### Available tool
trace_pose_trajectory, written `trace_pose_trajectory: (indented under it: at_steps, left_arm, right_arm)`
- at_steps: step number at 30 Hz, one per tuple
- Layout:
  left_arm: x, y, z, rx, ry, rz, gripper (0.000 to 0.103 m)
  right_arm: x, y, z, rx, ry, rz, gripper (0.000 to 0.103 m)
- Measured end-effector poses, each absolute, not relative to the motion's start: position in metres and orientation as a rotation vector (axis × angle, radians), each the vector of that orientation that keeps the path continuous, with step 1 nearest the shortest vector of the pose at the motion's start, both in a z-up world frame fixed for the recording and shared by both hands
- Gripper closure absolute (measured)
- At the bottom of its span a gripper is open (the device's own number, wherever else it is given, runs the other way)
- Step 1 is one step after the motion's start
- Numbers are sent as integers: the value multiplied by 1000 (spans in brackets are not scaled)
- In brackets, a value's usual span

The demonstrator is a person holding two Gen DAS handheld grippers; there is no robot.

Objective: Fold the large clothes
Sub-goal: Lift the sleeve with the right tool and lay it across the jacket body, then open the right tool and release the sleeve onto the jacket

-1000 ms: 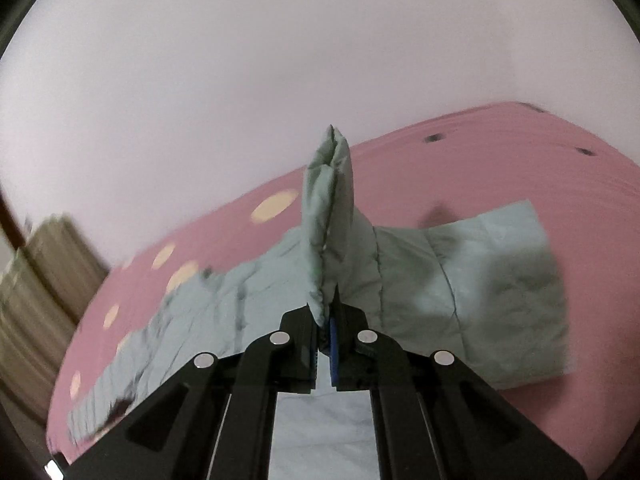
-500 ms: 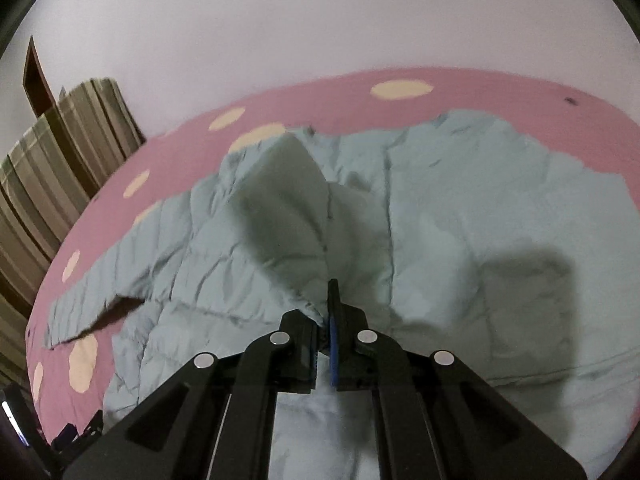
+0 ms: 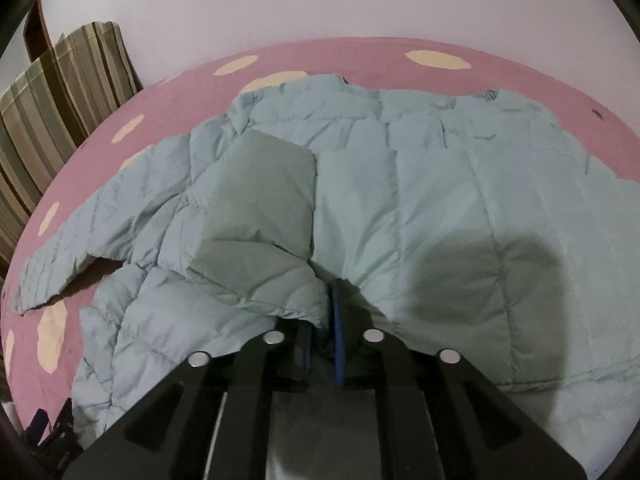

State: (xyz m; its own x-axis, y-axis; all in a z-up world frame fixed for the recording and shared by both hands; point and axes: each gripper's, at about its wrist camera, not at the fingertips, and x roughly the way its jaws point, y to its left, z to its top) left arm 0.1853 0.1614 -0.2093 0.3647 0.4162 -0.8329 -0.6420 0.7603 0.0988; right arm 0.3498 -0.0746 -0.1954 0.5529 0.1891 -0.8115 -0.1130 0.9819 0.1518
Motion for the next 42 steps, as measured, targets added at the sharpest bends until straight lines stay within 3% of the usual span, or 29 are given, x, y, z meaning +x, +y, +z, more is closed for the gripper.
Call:
trace_pose_trajectory:
  at_steps: [1, 3, 5, 14, 16, 26, 32, 42]
  left_arm:
    - [185, 162, -209, -261, 984, 690, 2]
    - [185, 161, -209, -260, 984, 691, 2]
    - [185, 161, -209, -262, 984, 690, 2]
    - [185, 161, -210, -264, 983, 689, 2]
    - [185, 161, -210, -267, 984, 688, 2]
    - [186, 161, -211, -266, 984, 689, 2]
    - [186, 160, -211, -260, 987, 693, 2]
    - [186, 160, -210, -262, 986, 691, 2]
  right_arm:
    - [349, -72, -194, 79, 963, 188, 82]
    - [348, -66, -192, 74, 957, 208, 54]
    - [345, -59, -190, 70, 939, 238, 43]
    - [303, -74, -132, 101, 814, 303, 44]
    - [295, -106, -123, 130, 791, 243, 53]
    - [315, -275, -186, 159, 922, -306, 56]
    - [331, -275, -216, 134, 970, -313, 56]
    - [324, -243, -175, 126, 855, -237, 56]
